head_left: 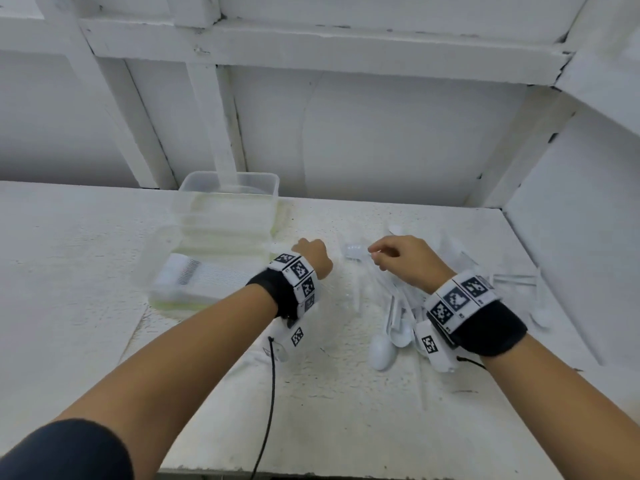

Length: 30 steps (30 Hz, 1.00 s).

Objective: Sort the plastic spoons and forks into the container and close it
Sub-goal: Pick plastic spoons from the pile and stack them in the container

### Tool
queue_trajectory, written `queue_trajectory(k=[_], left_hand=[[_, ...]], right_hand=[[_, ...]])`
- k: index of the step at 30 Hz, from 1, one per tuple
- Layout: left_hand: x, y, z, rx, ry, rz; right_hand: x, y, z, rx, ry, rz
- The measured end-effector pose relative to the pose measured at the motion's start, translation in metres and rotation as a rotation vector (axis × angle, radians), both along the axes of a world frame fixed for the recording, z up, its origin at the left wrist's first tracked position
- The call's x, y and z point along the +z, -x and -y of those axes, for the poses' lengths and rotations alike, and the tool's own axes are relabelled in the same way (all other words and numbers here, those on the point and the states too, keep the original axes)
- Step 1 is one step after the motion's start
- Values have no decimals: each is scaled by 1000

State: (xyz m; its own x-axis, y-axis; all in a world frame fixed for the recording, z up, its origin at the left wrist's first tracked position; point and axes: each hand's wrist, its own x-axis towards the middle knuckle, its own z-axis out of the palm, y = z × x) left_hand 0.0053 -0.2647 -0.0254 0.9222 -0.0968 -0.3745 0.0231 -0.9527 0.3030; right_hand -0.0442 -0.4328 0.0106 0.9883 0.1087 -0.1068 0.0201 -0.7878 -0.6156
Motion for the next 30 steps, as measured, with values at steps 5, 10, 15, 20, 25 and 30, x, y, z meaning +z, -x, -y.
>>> queue_trajectory(k=[5,10,15,20,25,30], left_hand=[[-7,-17,2,-3,-72,-4],[-12,-21,9,-51,-181,-18],[-12,-30,0,-37,-144,-45],[-7,-35,-7,3,-16,11],[-4,-41,-18,42,85,88],[-7,-37,-20,57,202,37]], right_hand=[[-14,6,8,-22,-53,-32],[-17,4,15,-38,-54,-35],[-9,-13,13,-8,8,-41],[-12,-46,-3,105,235,-81],[-24,-75,-25,188,526,-144],[-30,-84,-31,189,619,-185]])
